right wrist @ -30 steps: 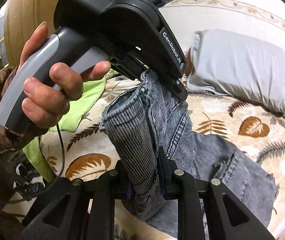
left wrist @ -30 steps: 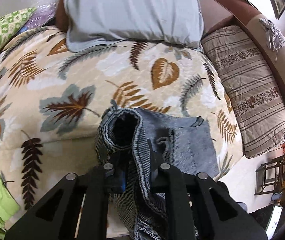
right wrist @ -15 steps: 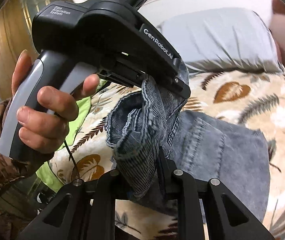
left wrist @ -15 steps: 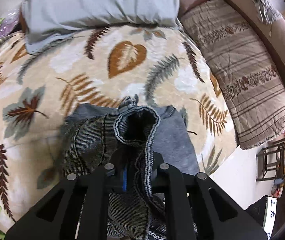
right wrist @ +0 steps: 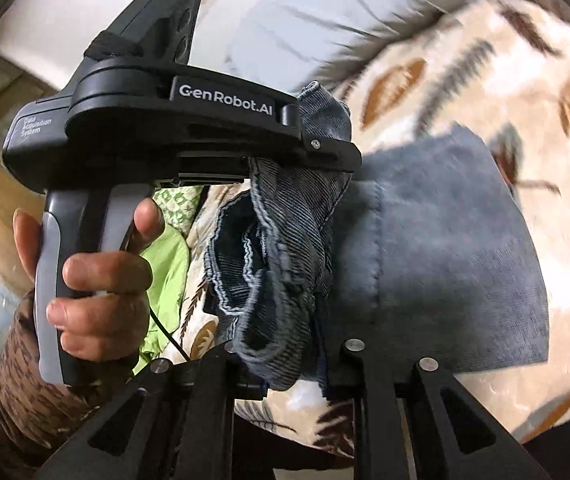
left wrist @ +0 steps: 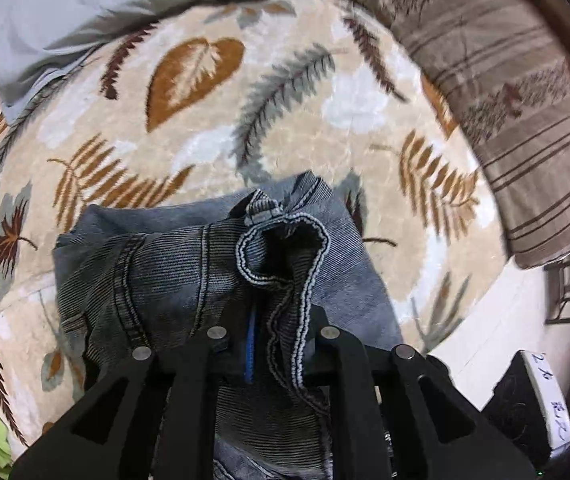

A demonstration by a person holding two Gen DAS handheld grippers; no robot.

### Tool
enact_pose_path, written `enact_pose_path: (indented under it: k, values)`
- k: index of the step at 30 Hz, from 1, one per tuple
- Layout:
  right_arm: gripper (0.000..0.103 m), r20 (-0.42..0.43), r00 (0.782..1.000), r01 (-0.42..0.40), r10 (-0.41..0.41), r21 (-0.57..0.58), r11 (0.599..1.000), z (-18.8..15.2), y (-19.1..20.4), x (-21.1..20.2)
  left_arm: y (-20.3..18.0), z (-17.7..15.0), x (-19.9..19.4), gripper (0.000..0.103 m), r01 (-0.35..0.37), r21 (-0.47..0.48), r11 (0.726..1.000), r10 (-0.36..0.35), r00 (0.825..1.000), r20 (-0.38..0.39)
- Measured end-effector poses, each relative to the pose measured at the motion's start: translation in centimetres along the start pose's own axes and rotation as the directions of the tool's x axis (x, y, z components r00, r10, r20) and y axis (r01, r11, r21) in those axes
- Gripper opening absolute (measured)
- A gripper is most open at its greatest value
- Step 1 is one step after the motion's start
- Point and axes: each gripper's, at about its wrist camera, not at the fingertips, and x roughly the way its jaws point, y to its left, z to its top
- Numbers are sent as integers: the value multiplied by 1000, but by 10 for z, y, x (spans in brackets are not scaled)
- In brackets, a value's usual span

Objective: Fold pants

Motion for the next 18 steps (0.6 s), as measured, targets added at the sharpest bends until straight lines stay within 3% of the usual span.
enact_pose_path:
  k: [5,10,15,18]
  values:
    - [21,-18,1000,2,0,101,995,-4,-27,1,-16,6,28,21,-61,55,997,64,996,-58]
    - [32,-17,1000,-4,7,177,984,-6,-49,-2,-33,11,38,40,-98,140,985,113,989,-98]
    - [40,-6,999,-29,31,220,975,-10,-61,-6,-50,13,24,43,-92,275,957,129,985,-119]
    - [47,-1,999,-46,47,224,973,-10,-61,-9,-57,17,4,47,-92,377,921,140,985,-101]
